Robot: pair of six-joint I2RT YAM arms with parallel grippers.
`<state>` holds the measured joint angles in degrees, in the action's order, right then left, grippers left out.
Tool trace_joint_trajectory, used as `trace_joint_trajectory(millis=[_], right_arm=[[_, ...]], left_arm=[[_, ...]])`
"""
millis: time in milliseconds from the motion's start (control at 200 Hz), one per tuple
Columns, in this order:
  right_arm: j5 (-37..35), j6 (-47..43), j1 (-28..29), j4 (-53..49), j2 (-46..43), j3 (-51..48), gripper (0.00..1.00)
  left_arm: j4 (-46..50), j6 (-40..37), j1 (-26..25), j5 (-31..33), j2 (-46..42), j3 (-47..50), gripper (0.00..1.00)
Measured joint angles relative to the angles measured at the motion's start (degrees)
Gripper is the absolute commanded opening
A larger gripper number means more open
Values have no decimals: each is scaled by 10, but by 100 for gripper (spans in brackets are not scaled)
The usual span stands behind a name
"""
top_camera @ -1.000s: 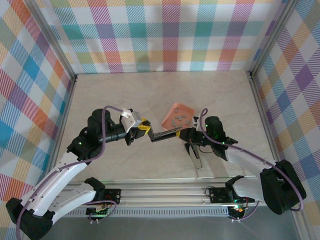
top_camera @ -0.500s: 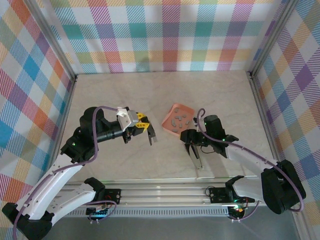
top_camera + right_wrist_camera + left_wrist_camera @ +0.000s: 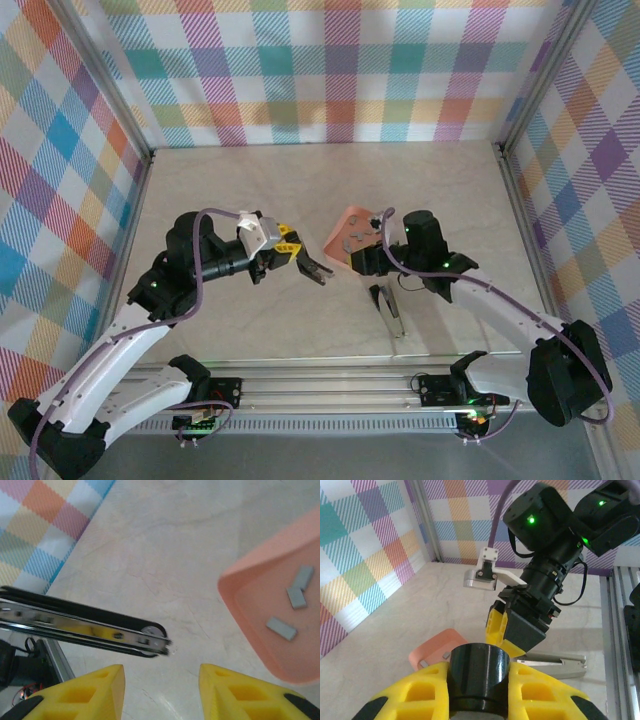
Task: Load the staples into the stapler
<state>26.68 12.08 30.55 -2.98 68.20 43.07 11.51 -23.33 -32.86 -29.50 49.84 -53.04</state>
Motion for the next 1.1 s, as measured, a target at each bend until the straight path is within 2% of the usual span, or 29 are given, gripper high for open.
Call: trace_joint_trajectory(millis=[100, 315, 475, 660, 875, 1000, 1100], right_arm=[[4, -51, 12, -10, 0, 19, 46], [28, -209, 46, -9, -7, 29, 60], [54, -308, 64, -24, -3, 42, 61], [97, -370, 80, -27, 23, 62, 60], [144, -382, 88, -25, 39, 62, 54], [159, -377, 89, -9, 39, 62, 42], [167, -369, 87, 3, 39, 62, 21]], left_arm=[[-11, 7, 0, 0, 0, 7, 0], [-11, 10, 0, -12, 2, 7, 0], [-13, 10, 0, -43, 5, 7, 0], [-45, 14, 0, -78, 7, 17, 0], [-85, 35, 0, -108, 9, 24, 0], [-108, 51, 0, -126, 10, 26, 0], [-118, 60, 0, -134, 10, 29, 0]])
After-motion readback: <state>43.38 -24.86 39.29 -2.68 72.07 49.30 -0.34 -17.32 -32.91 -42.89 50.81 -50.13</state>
